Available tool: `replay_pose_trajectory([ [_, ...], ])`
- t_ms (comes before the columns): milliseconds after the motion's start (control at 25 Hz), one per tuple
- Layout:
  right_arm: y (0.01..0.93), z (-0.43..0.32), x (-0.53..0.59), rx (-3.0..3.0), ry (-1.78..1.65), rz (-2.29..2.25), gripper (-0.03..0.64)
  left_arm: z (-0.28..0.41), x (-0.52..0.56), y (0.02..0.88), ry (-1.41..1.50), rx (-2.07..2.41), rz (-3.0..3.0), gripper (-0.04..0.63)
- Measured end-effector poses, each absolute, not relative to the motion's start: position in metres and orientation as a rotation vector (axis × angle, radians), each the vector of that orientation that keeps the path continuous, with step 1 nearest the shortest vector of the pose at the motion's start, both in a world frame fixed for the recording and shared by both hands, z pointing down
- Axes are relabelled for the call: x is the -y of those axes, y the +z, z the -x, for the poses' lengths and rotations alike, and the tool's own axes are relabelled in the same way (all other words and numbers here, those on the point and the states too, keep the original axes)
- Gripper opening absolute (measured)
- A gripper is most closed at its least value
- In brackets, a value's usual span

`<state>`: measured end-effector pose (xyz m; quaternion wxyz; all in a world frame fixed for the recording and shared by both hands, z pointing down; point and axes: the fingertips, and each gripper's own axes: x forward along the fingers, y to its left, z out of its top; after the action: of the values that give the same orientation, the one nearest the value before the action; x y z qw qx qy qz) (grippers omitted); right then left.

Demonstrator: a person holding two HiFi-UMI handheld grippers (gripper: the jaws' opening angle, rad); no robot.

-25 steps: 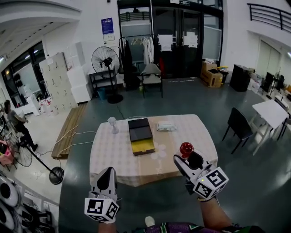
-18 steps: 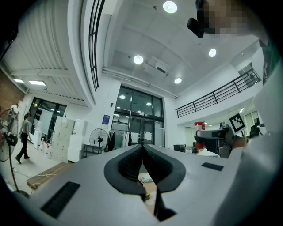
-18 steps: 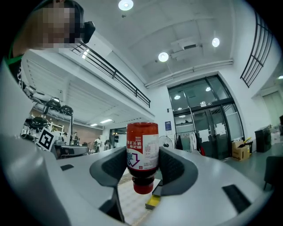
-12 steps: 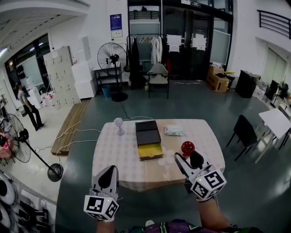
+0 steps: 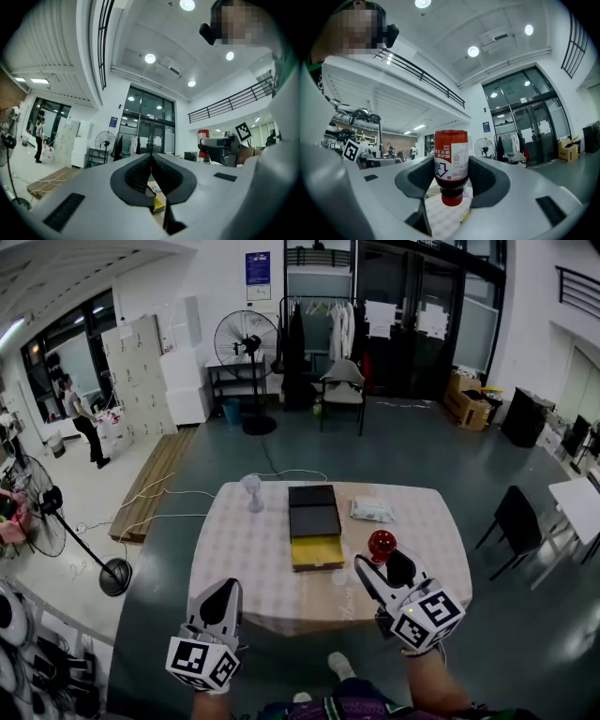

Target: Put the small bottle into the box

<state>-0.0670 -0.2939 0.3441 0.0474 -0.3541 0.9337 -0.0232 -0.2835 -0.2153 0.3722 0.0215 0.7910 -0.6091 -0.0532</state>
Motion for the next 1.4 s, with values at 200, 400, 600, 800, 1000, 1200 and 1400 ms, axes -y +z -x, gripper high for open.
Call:
replay_pose_trajectory([
  [200,0.347,0.080,0.343,-2.892,-0.084,0.975,0.227,0.284,0.247,0.365,-0.160,1.994,-2.387,0.024],
  [400,0.344,0.085,0.395,-2.946,-0.074,0.850,0.227,0.274,0.279,0.358,-0.173,2.080,-2.317,0.023],
  [600,0.369,0.097,0.442,-2.988,-0.137,0.786,0.227,0.274,0.310,0.367,-0.171,2.144,-2.270,0.023],
  [800,0.404,0.108,0.481,-3.050,-0.211,0.760,0.227,0.265,0.342,0.376,-0.174,2.168,-2.247,0.023],
  [1000,0.445,0.108,0.503,-3.110,-0.254,0.764,0.227,0.253,0.359,0.386,-0.180,2.161,-2.244,0.023],
  [1200,0.498,0.114,0.528,-3.171,-0.370,0.749,0.228,0.248,0.378,0.404,-0.175,2.163,-2.227,0.023],
  [1400,0.547,0.115,0.546,-3.253,-0.439,0.770,0.227,0.243,0.386,0.413,-0.164,2.190,-2.179,0.023],
])
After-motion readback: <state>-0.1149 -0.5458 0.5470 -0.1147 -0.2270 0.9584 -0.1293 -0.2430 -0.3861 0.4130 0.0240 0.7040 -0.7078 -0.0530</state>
